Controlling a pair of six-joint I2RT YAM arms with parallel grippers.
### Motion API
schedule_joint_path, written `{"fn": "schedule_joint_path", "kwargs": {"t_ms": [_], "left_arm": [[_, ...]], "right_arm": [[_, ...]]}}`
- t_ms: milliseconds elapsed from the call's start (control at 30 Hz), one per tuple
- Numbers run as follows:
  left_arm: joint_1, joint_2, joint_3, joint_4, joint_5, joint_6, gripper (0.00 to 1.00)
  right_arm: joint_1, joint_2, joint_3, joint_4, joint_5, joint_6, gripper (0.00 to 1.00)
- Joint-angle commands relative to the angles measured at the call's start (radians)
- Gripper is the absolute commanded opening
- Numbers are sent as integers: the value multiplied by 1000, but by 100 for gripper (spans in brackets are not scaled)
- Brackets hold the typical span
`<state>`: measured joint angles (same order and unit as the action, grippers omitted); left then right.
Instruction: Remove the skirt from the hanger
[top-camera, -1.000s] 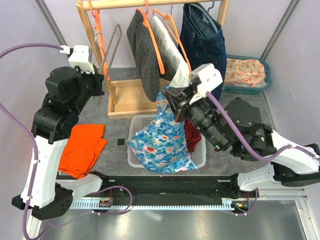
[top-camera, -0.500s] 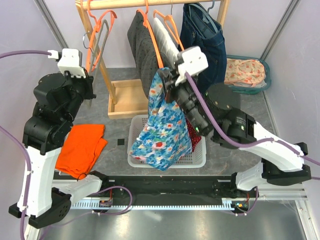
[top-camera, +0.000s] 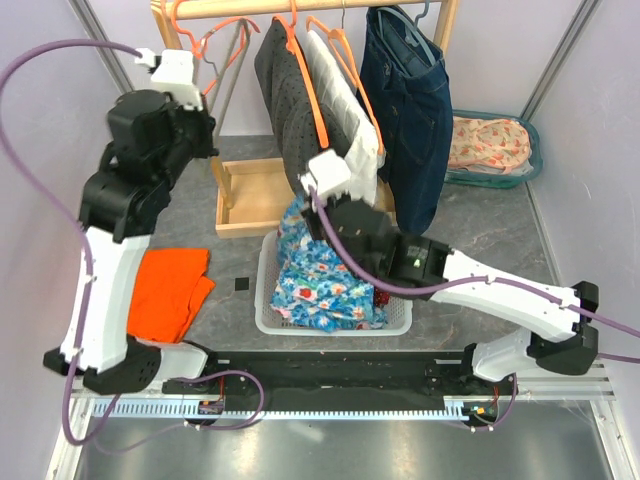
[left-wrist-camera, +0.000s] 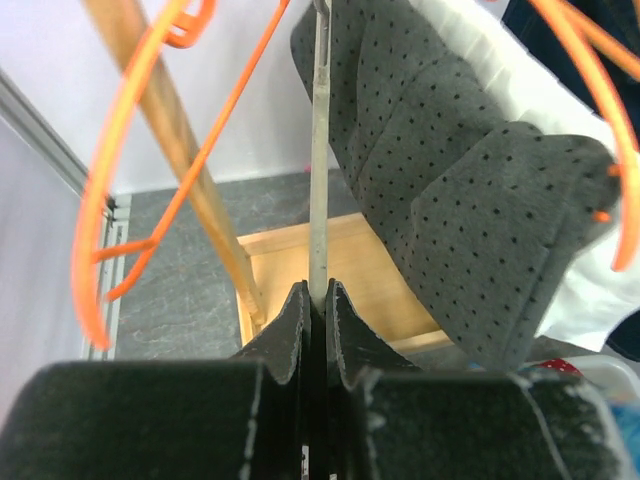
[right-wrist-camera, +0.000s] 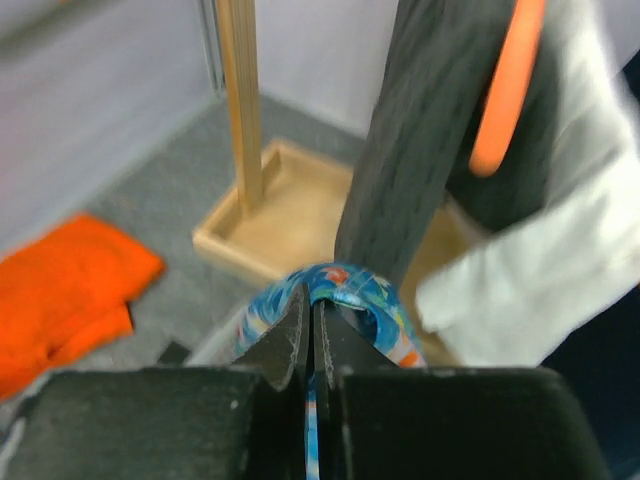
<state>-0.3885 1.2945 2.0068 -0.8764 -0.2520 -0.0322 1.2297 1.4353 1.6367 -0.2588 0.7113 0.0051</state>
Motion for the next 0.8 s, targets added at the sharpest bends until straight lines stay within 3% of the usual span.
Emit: {"fn": "schedule_joint_path", "kwargs": {"t_ms": [0,300,500,767], "left_arm": [[3,52,32,85,13,-12,2],[77,180,101,105,45,43,2],[129,252,196,59,102,8,2],[151,331,300,40,207,31,2]], "right_arm": [[-4,-119,-254,3,-4,171,0],[-10,-233,-624,-39,-7,378,0],[-12,-265,-823,-19,-120,528,0],[28,-230,-956,46,-228,608,0]]}}
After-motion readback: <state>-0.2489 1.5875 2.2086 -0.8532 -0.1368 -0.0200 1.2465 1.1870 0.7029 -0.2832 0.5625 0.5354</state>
